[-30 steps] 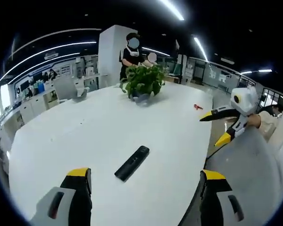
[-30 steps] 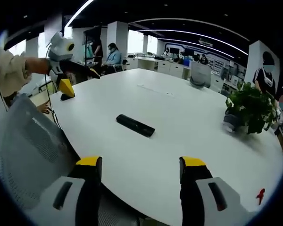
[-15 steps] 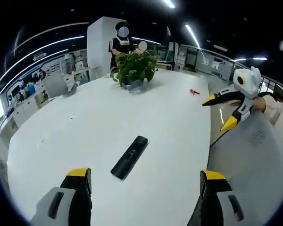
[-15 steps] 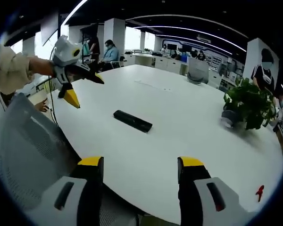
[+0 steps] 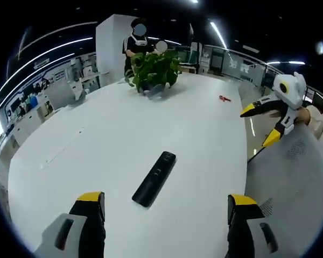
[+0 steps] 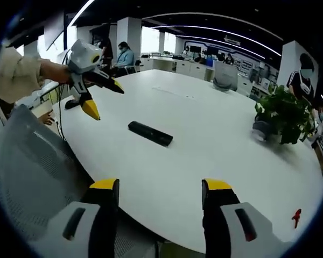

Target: Press the specified remote control buttons in sequence, fully releasing each button before pressing the next.

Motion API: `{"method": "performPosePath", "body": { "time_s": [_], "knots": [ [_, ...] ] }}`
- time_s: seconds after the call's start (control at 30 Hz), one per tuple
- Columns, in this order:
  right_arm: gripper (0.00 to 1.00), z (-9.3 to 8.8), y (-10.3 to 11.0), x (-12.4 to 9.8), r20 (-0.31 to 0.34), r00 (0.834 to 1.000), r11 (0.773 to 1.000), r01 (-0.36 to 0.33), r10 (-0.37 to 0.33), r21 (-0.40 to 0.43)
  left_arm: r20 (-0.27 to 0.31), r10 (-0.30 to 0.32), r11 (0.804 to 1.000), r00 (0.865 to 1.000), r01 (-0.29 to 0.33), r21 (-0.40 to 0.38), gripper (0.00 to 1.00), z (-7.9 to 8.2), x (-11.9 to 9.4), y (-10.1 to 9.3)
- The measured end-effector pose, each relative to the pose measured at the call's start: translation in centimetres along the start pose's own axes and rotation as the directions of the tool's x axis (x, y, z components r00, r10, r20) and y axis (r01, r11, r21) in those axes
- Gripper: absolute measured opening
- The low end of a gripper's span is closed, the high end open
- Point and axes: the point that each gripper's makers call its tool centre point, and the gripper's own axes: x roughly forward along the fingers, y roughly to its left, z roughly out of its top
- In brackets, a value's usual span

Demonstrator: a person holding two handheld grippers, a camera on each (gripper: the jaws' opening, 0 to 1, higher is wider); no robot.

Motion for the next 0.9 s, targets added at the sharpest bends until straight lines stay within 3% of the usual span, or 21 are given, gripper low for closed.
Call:
{"method": "performPosePath", "body": {
  "time_s": [0.53,0.9],
  "knots": [
    [0.64,0.0,-0.2,0.2,-0.006,1.000,1.000,0.004,-0.004,-0.004,-0.003,-0.025,1.000,1.000,0.025,-0.014,0.99,0.8,2.7,0.5],
    [0.63,-0.2,-0.3,0.3,-0.019,1.000,1.000,-0.002,0.002,-0.009,-0.063,-0.031,0.999,0.998,0.033,0.032,0.99,0.1,4.0,1.3]
  ]
}}
